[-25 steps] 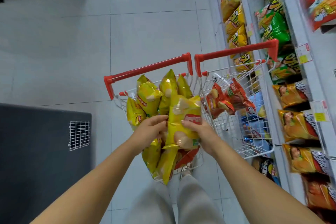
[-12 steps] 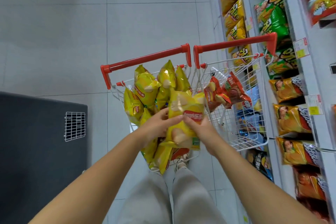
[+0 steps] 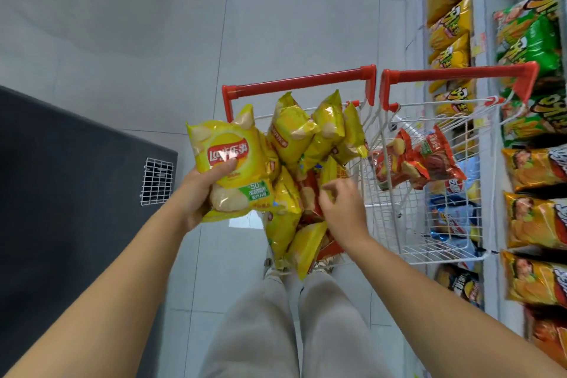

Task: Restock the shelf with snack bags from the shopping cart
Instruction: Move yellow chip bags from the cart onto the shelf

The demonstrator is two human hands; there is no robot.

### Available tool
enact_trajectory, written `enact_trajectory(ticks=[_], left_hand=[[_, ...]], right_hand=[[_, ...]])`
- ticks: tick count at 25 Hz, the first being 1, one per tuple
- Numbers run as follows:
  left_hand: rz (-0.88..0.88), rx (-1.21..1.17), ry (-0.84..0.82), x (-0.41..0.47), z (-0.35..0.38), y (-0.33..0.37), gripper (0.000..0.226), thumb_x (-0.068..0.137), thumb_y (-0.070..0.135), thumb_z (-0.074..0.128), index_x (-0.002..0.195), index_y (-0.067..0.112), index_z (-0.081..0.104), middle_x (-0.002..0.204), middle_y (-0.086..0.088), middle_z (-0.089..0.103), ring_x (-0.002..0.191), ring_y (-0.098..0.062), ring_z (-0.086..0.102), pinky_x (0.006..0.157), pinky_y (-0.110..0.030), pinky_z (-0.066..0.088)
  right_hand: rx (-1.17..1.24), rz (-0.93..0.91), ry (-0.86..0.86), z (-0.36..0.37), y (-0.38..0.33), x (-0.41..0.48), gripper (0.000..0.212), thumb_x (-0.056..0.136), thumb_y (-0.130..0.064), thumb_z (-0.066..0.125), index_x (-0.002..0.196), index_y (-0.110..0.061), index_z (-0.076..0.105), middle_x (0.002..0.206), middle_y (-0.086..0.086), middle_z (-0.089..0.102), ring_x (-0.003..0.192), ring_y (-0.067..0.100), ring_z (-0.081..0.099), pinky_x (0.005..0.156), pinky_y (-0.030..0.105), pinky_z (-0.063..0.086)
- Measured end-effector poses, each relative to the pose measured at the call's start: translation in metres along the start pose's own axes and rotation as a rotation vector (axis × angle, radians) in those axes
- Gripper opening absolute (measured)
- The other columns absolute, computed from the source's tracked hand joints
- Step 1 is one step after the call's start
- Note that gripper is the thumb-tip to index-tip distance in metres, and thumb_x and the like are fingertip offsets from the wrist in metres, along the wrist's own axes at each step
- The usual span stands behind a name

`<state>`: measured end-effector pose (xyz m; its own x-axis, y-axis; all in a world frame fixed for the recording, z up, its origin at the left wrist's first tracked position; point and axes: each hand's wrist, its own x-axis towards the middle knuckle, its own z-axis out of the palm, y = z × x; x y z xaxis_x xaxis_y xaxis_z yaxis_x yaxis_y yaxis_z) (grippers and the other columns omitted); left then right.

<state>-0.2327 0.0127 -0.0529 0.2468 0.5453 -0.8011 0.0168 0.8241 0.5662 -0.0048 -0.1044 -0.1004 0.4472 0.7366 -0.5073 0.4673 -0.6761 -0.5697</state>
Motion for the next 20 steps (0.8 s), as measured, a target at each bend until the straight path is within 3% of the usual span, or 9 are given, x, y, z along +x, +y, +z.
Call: enact_trajectory(ticks=[2, 4, 5, 7, 10, 13, 16, 18, 20], left_hand=[[-0.006, -0.019, 0.013, -0.001, -0.012, -0.005, 0.053, 0.079, 0.030, 0.069, 0.129, 0.016, 0.058, 0.117, -0.012, 0.071, 0.101, -0.032, 0.071, 0.080, -0.046, 0.060], [-0.011, -0.035, 0.022, -0.003, -0.019, -0.012, 0.055, 0.078, 0.030, 0.075, 0.129, 0.017, 0.058, 0.117, -0.012, 0.071, 0.104, -0.033, 0.070, 0.082, -0.047, 0.059], [-0.014, -0.036, 0.023, -0.003, -0.022, -0.015, 0.056, 0.077, 0.030, 0.077, 0.129, 0.018, 0.058, 0.117, -0.011, 0.071, 0.104, -0.033, 0.069, 0.084, -0.048, 0.059], [-0.025, -0.040, 0.020, -0.002, -0.030, -0.023, 0.056, 0.076, 0.032, 0.075, 0.128, 0.020, 0.058, 0.116, -0.010, 0.072, 0.104, -0.033, 0.069, 0.086, -0.049, 0.057], [-0.048, -0.034, 0.019, -0.005, -0.037, -0.029, 0.053, 0.078, 0.030, 0.076, 0.127, 0.019, 0.058, 0.116, -0.011, 0.072, 0.103, -0.033, 0.070, 0.085, -0.048, 0.058], [-0.070, -0.007, -0.029, -0.006, -0.034, -0.027, 0.077, 0.060, 0.040, 0.088, 0.128, 0.019, 0.058, 0.117, -0.012, 0.071, 0.102, -0.033, 0.070, 0.081, -0.047, 0.059], [-0.100, 0.065, -0.172, -0.011, -0.010, -0.009, 0.107, 0.034, 0.048, 0.096, 0.129, 0.018, 0.058, 0.118, -0.013, 0.071, 0.102, -0.033, 0.070, 0.079, -0.046, 0.059], [-0.105, 0.095, -0.287, -0.017, 0.016, 0.009, 0.106, 0.031, 0.046, 0.098, 0.125, 0.014, 0.060, 0.116, -0.015, 0.071, 0.097, -0.032, 0.072, 0.076, -0.044, 0.060], [-0.112, 0.115, -0.397, -0.028, 0.050, 0.028, 0.099, 0.027, 0.042, 0.099, 0.115, 0.012, 0.065, 0.110, -0.016, 0.073, 0.090, -0.031, 0.073, 0.070, -0.041, 0.061]], right_hand=[[-0.002, -0.050, -0.191, 0.034, -0.012, -0.009, 0.056, 0.086, -0.040, 0.067, 0.132, -0.015, 0.049, 0.125, 0.003, 0.049, 0.118, 0.021, 0.051, 0.096, 0.034, 0.045], [0.062, 0.100, -0.273, 0.066, -0.017, -0.010, 0.090, 0.074, -0.049, 0.077, 0.145, -0.018, 0.031, 0.138, 0.003, 0.042, 0.125, 0.022, 0.045, 0.099, 0.037, 0.044], [0.084, 0.177, -0.220, 0.077, -0.014, -0.006, 0.090, 0.073, -0.049, 0.078, 0.144, -0.019, 0.033, 0.138, 0.005, 0.046, 0.124, 0.025, 0.048, 0.095, 0.037, 0.045], [0.035, 0.248, -0.126, 0.079, -0.009, 0.001, 0.068, 0.078, -0.043, 0.075, 0.135, -0.020, 0.046, 0.123, 0.008, 0.061, 0.112, 0.031, 0.058, 0.085, 0.037, 0.048], [0.107, 0.206, -0.086, 0.048, 0.002, -0.002, 0.047, 0.082, -0.036, 0.073, 0.125, -0.023, 0.059, 0.110, 0.003, 0.068, 0.104, 0.027, 0.061, 0.082, 0.034, 0.049], [0.355, 0.198, -0.087, -0.004, 0.007, -0.016, 0.047, 0.075, -0.030, 0.081, 0.117, -0.030, 0.059, 0.106, -0.004, 0.067, 0.099, 0.021, 0.064, 0.083, 0.043, 0.055], [0.672, 0.245, -0.065, -0.064, 0.005, -0.033, 0.046, 0.072, -0.017, 0.083, 0.110, -0.026, 0.057, 0.107, 0.003, 0.068, 0.097, 0.023, 0.067, 0.081, 0.042, 0.059], [0.852, 0.230, -0.048, -0.101, 0.005, -0.045, 0.049, 0.068, -0.017, 0.081, 0.113, -0.021, 0.061, 0.107, 0.006, 0.071, 0.099, 0.028, 0.069, 0.081, 0.042, 0.058], [1.009, 0.199, -0.002, -0.133, 0.006, -0.064, 0.058, 0.058, -0.030, 0.086, 0.112, -0.020, 0.067, 0.107, 0.004, 0.073, 0.099, 0.027, 0.069, 0.077, 0.040, 0.058]])
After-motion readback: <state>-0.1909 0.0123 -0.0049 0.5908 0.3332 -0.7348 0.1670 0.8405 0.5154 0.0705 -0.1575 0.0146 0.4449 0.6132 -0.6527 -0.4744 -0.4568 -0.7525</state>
